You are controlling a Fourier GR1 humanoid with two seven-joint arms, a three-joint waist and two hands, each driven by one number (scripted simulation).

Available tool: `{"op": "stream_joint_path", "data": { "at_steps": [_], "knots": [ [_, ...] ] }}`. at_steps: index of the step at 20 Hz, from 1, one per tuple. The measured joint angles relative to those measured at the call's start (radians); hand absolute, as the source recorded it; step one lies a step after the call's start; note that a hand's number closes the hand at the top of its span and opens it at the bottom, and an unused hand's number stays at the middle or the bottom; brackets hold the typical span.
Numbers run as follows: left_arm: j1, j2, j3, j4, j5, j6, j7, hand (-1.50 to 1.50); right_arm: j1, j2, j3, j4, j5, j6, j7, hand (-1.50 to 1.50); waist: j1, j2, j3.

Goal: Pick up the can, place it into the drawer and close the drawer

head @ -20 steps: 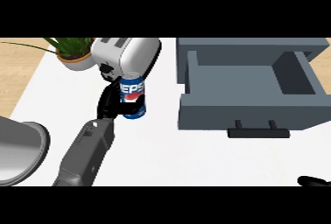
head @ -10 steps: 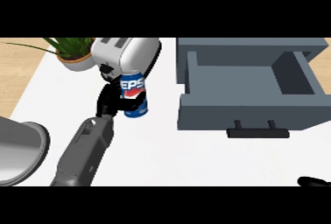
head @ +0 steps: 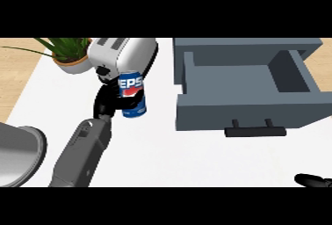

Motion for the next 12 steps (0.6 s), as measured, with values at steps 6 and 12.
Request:
{"op": "stream_joint_path", "data": {
  "at_steps": [6, 12],
  "knots": [
    [0.036, 0.010, -0.021, -0.069, -0.007, 0.065, 0.088, 1.50, -0.022, -0.002, 0.015, 0.015, 0.005, 0.002, 0.002, -1.50, -0.026, -0.004, 0.002],
    [0.079, 0.019, -0.047, -0.150, -0.025, 0.138, 0.167, 1.50, -0.052, -0.005, 0.033, 0.027, 0.011, 0.002, 0.005, -1.50, -0.056, -0.005, 0.004]
  ]
}}
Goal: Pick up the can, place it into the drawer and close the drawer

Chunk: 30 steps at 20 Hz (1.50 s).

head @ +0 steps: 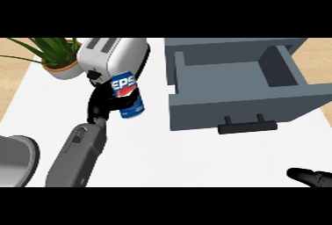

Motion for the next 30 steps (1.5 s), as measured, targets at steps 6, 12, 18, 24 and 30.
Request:
{"op": "stream_joint_path", "data": {
  "at_steps": [6, 12, 18, 24, 30],
  "knots": [
    [-0.076, -0.029, -0.064, -0.103, -0.041, 0.060, 0.068, 1.50, -0.020, -0.002, 0.017, 0.008, 0.000, 0.006, 0.002, -1.50, -0.048, 0.000, 0.003],
    [-0.500, -0.058, -0.150, -0.059, -0.092, 0.127, 0.197, -1.50, -0.047, -0.013, 0.002, 0.011, 0.001, -0.004, 0.005, -1.50, -0.057, 0.017, 0.003],
    [-0.781, -0.065, -0.199, 0.138, -0.045, 0.256, 0.239, -1.50, -0.075, -0.026, -0.008, 0.004, -0.002, -0.018, 0.036, -1.50, -0.048, 0.031, 0.002],
    [-0.928, -0.066, -0.217, 0.294, 0.036, 0.324, 0.193, -1.50, -0.095, -0.064, -0.001, -0.025, 0.040, -0.012, 0.050, -1.50, -0.048, 0.039, 0.002],
    [-1.007, -0.067, -0.210, 0.389, 0.128, 0.338, 0.137, -1.50, -0.140, -0.121, 0.030, -0.005, 0.124, 0.017, 0.001, -1.50, -0.038, 0.044, 0.002]
  ]
}}
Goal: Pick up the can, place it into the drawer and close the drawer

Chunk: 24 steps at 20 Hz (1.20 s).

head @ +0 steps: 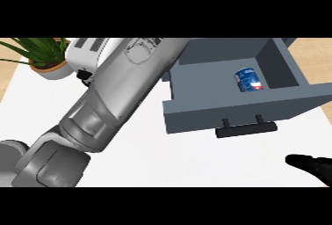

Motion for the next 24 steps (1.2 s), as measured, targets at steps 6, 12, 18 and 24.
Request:
{"op": "stream_joint_path", "data": {
  "at_steps": [6, 12, 18, 24],
  "knots": [
    [-0.038, 0.000, 0.016, 0.051, 0.090, 0.003, -0.058, -1.50, -0.036, -0.056, 0.074, 0.056, 0.167, 0.018, -0.076, -1.50, 0.013, 0.003, 0.000],
    [-0.057, 0.000, 0.027, 0.091, 0.145, -0.014, -0.117, -1.50, -0.109, -0.088, 0.182, 0.190, 0.391, -0.018, -0.143, -1.50, 0.048, 0.001, -0.001],
    [-0.092, 0.000, 0.021, 0.145, 0.148, -0.013, -0.147, -1.50, -0.198, -0.088, 0.278, 0.385, 0.571, -0.074, -0.203, -1.50, 0.076, -0.005, -0.001],
    [-0.090, 0.000, 0.023, 0.161, 0.154, -0.036, -0.164, -1.50, -0.293, -0.066, 0.351, 0.620, 0.745, -0.158, -0.246, -1.50, 0.099, -0.012, -0.001]
  ]
}}
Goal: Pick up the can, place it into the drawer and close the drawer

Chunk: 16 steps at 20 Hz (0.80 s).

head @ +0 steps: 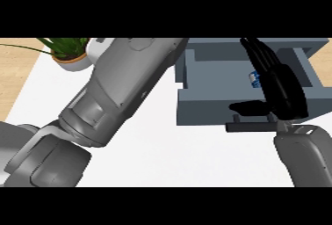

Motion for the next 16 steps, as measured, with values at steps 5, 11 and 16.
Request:
{"op": "stream_joint_path", "data": {
  "at_steps": [5, 11, 16],
  "knots": [
    [0.007, 0.018, 0.019, -0.009, 0.005, -0.017, 0.004, -1.50, -0.075, 0.036, 0.019, 0.228, 0.096, -0.113, -0.069, -1.50, 0.018, -0.004, 0.000],
    [0.028, 0.064, 0.020, -0.029, -0.012, -0.038, 0.035, -1.50, -0.191, 0.079, -0.014, 0.512, 0.165, -0.270, -0.133, -1.50, 0.039, -0.007, 0.000],
    [0.061, 0.106, 0.016, -0.073, -0.023, -0.064, 0.064, -1.50, -0.312, 0.106, -0.059, 0.706, 0.218, -0.403, -0.134, -1.50, 0.054, -0.010, -0.001]
  ]
}}
